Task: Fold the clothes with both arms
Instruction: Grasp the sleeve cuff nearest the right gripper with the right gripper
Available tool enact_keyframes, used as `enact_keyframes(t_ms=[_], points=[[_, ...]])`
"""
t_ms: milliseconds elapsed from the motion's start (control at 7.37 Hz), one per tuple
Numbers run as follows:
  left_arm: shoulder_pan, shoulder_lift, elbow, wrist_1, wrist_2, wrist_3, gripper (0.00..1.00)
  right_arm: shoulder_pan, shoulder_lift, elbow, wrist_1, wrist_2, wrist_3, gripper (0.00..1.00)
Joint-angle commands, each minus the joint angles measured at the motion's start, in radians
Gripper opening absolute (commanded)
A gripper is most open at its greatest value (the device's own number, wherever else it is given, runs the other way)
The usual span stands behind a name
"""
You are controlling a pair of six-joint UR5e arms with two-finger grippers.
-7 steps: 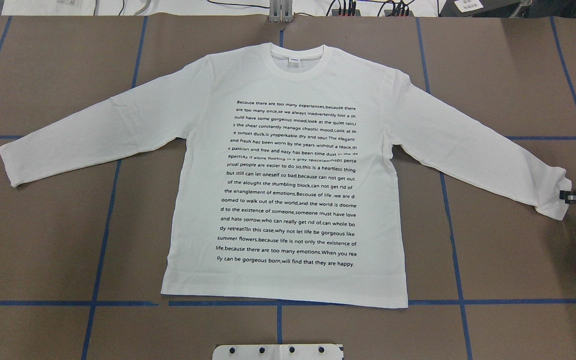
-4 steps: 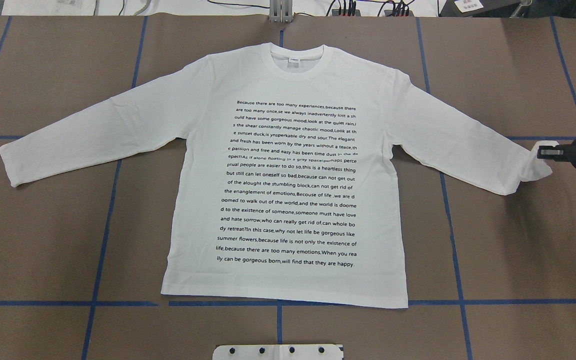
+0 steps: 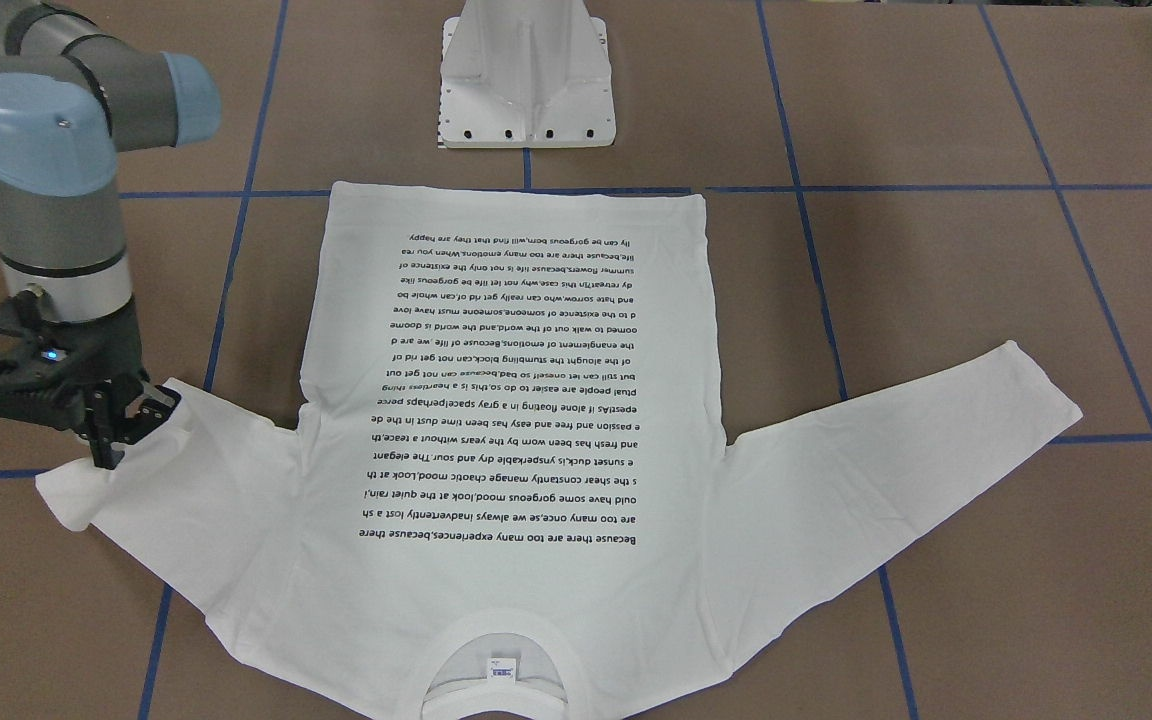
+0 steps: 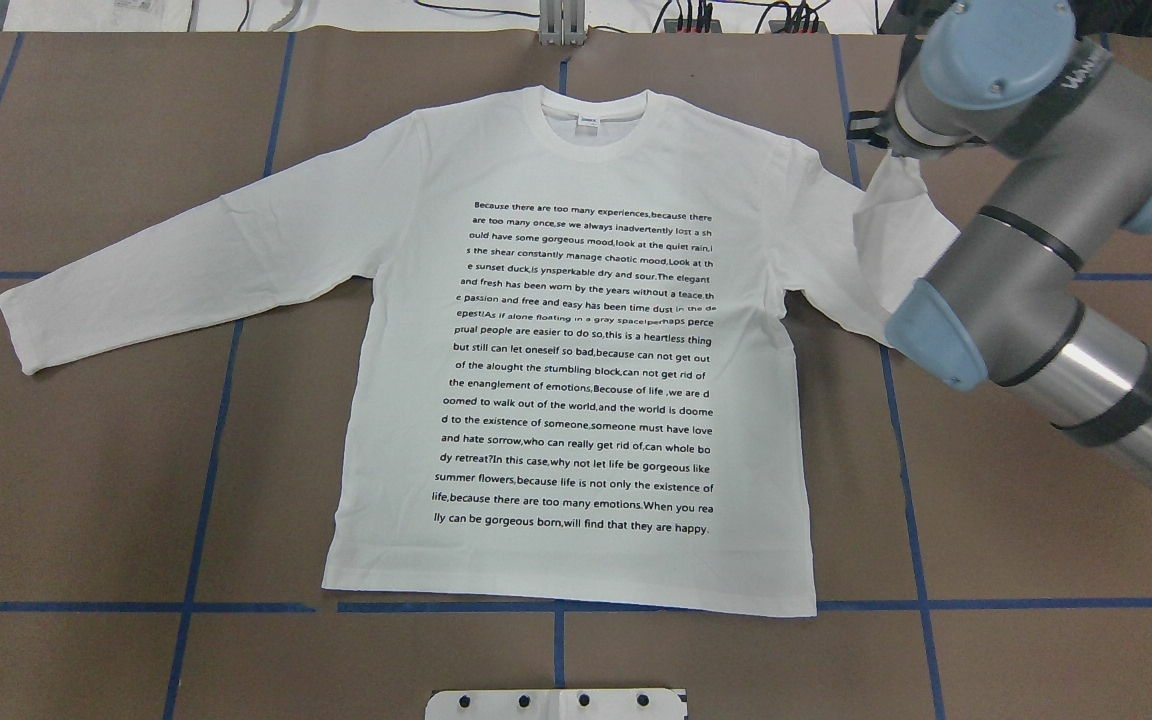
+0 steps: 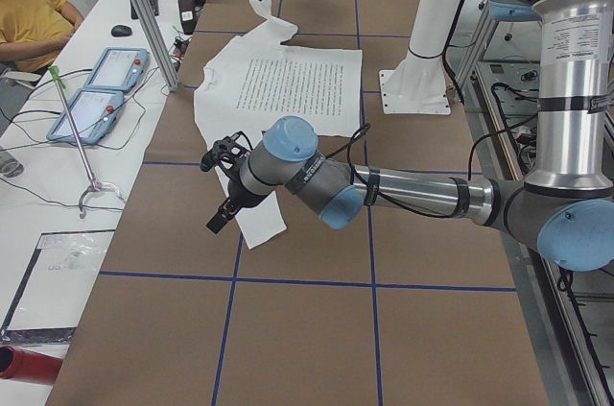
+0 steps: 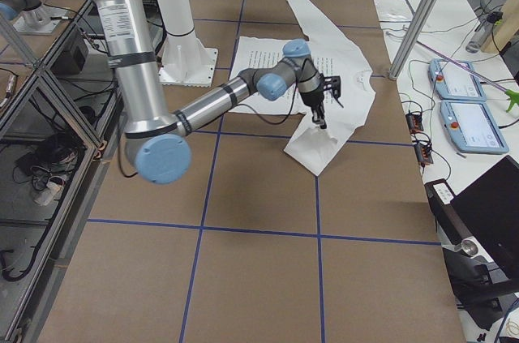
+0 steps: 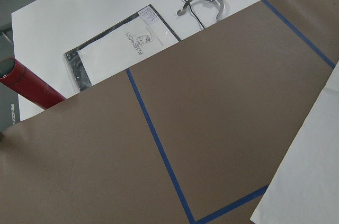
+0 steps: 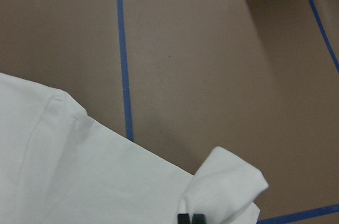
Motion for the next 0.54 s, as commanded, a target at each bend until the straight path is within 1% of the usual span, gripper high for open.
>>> enact_keyframes(t_ms=[0, 136, 272, 407], points=[[0.000, 0.001, 0.009, 0.000, 0.000, 0.003, 1.00, -0.075, 0.225, -0.185, 0.052, -0.107, 0.105, 0.00], [0.000, 0.001, 0.010, 0.000, 0.002, 0.003, 1.00, -0.098, 0.290, -0.303, 0.217, -0.111, 0.180, 0.00], [0.000, 0.001, 0.013, -0.002, 0.002, 0.003, 1.00, -0.133, 0.380, -0.421, 0.297, -0.143, 0.211, 0.00], [0.000, 0.001, 0.021, -0.002, 0.002, 0.003, 1.00, -0.170, 0.445, -0.474, 0.298, -0.178, 0.234, 0.00]])
